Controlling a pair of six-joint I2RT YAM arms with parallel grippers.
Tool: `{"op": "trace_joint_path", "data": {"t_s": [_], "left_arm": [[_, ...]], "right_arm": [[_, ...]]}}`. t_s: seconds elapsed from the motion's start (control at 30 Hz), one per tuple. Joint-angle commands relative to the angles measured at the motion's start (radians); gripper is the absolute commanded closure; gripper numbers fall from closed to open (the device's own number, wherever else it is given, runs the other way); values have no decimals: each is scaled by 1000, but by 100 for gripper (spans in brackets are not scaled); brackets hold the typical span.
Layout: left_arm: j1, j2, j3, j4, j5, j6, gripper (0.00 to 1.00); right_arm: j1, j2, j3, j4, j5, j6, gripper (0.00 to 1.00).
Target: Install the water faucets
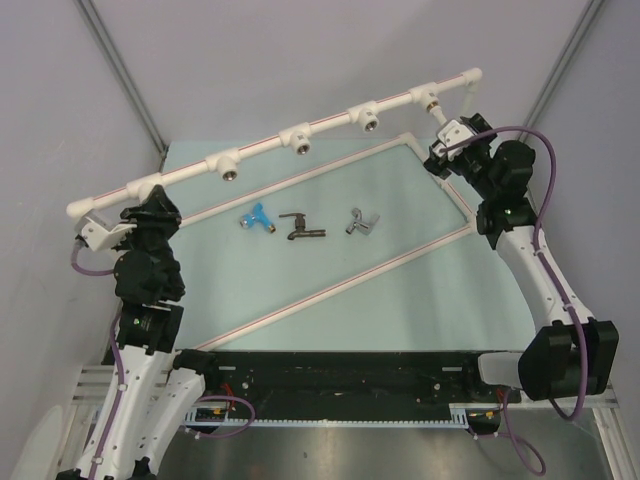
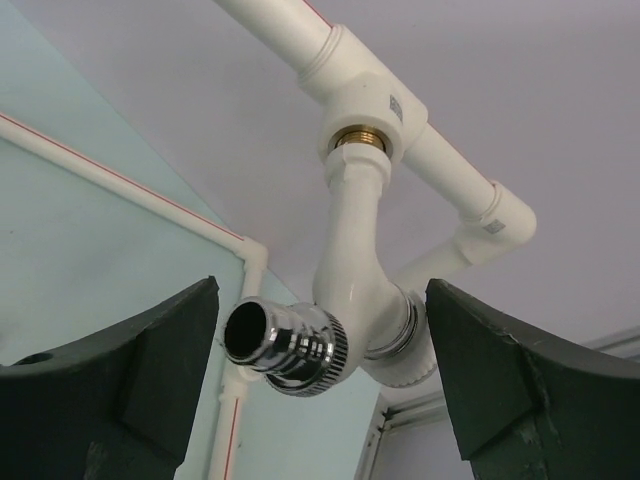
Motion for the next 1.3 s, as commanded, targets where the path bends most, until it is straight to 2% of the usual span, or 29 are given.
{"op": "trace_joint_path", "data": {"t_s": [0.0,0.13,0.17,0.37,0.57,0.67,0.97,1.17,1.27], "left_arm": [[-18,5,11,-64,69,54,99],[-15,5,9,-64,69,56,99],[-16,3,9,-64,69,57,99],[-16,2,7,-62,69,57,99],[-16,-6,1,-59,72,54,99],[-16,-9,-2,-56,73,53,99],[-10,-24,-23,-33,93,47,100],[-4,-43,-39,-21,104,40,100],[2,-49,-42,-16,113,44,100]], "right_arm": [[0,38,53,64,-31,52,18],[0,57,58,97,-43,104,36],[0,58,58,101,-48,130,45],[-6,64,58,151,-97,245,71],[-44,78,58,263,-169,550,93],[-59,92,58,323,-190,751,100],[-89,159,56,485,-187,1562,100],[-89,206,35,593,-180,1932,100],[-89,224,-1,659,-166,2049,97]]}}
